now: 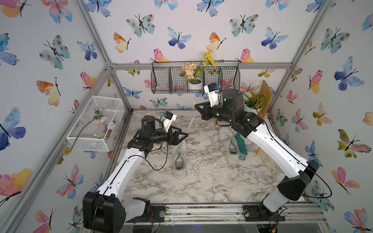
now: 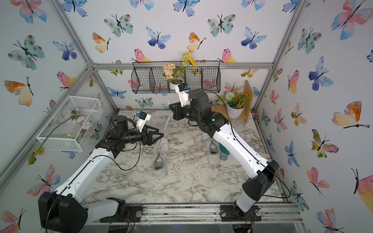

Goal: Tie the shoes
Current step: Cross the shoelace with the shoelace.

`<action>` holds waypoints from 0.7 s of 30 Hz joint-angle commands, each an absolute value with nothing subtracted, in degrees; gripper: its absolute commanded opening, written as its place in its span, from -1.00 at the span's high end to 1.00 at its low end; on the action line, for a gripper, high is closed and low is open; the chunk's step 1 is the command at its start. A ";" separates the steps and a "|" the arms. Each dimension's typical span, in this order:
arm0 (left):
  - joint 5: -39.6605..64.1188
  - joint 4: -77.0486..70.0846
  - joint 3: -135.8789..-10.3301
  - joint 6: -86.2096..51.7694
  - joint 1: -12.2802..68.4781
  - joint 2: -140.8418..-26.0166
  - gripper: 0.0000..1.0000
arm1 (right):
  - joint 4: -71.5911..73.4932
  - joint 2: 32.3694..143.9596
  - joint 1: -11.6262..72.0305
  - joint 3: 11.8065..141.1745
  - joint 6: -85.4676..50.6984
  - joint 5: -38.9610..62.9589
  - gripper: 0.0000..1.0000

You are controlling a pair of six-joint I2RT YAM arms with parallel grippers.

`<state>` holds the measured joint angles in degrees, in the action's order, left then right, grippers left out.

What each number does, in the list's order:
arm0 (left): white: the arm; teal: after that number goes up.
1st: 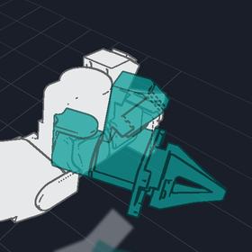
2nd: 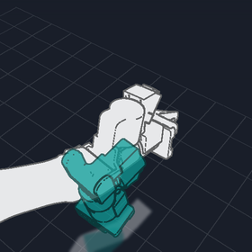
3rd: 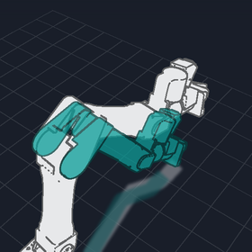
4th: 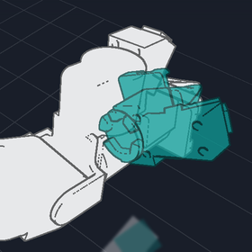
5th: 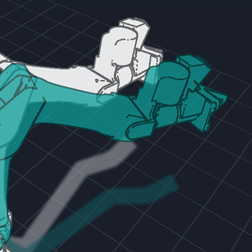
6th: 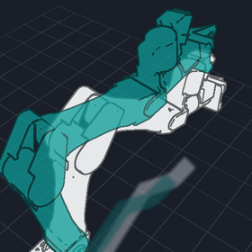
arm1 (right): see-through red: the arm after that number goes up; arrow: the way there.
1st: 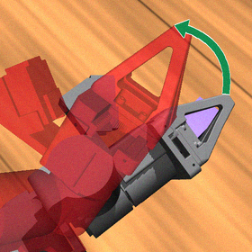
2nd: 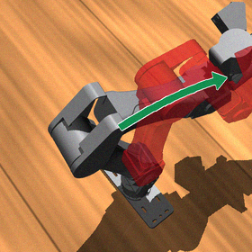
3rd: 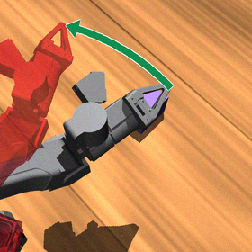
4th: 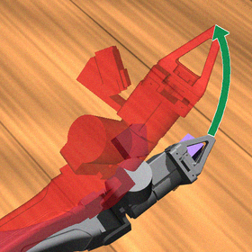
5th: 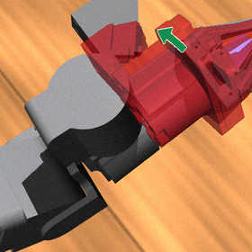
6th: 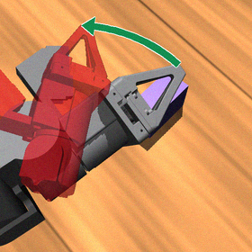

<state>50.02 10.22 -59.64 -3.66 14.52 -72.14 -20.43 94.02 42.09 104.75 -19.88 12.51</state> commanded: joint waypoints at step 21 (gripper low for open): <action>53.30 5.70 -57.45 -9.18 14.87 -76.54 0.98 | -23.47 98.51 42.01 108.34 -18.08 11.73 0.96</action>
